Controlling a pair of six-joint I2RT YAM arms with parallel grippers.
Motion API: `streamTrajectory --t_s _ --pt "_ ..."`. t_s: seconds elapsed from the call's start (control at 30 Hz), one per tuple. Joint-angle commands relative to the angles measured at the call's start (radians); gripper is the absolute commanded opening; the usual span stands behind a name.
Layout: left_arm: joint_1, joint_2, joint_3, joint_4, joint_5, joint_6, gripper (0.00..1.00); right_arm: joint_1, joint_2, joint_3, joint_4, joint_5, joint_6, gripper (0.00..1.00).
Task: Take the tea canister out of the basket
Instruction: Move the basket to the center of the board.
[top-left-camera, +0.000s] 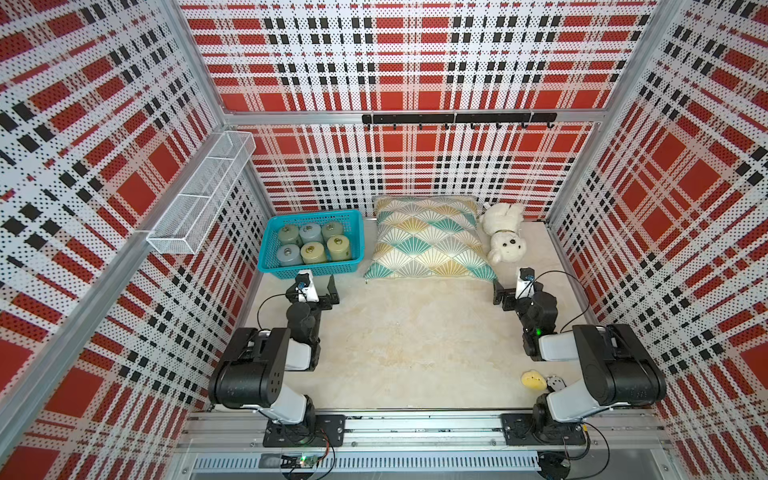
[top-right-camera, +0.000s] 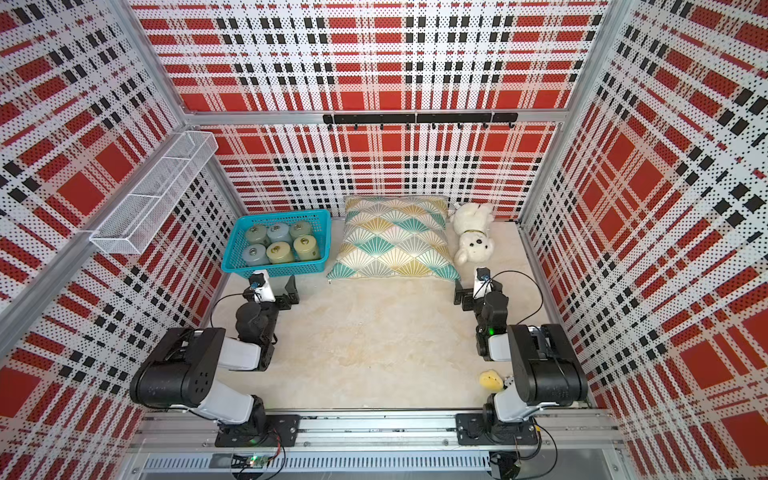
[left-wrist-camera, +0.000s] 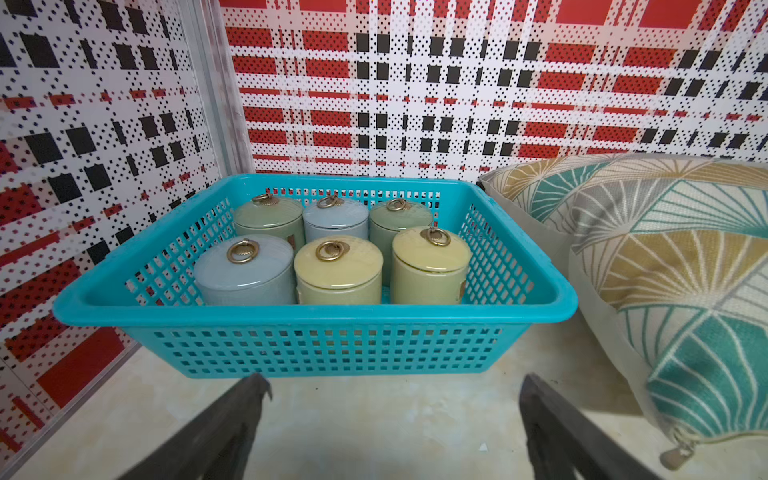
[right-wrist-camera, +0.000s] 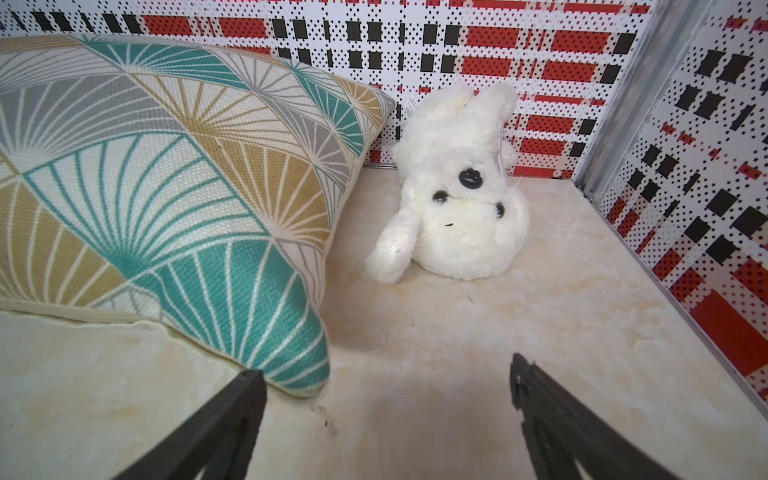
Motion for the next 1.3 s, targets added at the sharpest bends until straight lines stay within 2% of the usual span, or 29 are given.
streamTrajectory --t_s 0.0,0.63,0.9,0.97,1.03,1.07,1.17,1.2,1.27 --pt "0.007 0.002 0.003 0.014 0.006 0.013 0.99 -0.008 0.002 0.004 0.016 -0.002 -0.003 1.0" --pt "0.01 0.003 0.006 0.013 0.005 0.008 0.99 -0.008 0.001 0.005 0.016 -0.002 -0.004 1.0" --pt "-0.002 -0.018 0.018 -0.011 -0.111 -0.023 0.99 -0.008 0.0 0.0 0.022 0.002 -0.005 1.0" --pt "-0.022 -0.073 0.005 -0.035 -0.181 -0.023 0.99 0.011 -0.014 -0.007 0.022 0.071 -0.001 1.0" --pt "-0.033 -0.146 0.014 -0.103 -0.249 -0.032 0.99 0.062 -0.083 0.013 -0.082 0.168 -0.028 1.0" --pt "-0.036 -0.187 0.026 -0.155 -0.271 -0.04 0.99 0.081 -0.127 0.054 -0.209 0.21 -0.02 1.0" --pt "-0.04 -0.292 0.116 -0.397 -0.402 -0.142 0.99 0.087 -0.177 0.279 -0.68 0.328 0.148 1.0" --pt "-0.039 -0.321 0.158 -0.498 -0.454 -0.217 0.99 0.088 -0.178 0.318 -0.738 0.32 0.153 1.0" --pt "-0.027 -0.368 0.238 -0.687 -0.513 -0.374 0.99 0.088 -0.226 0.311 -0.739 0.301 0.18 1.0"
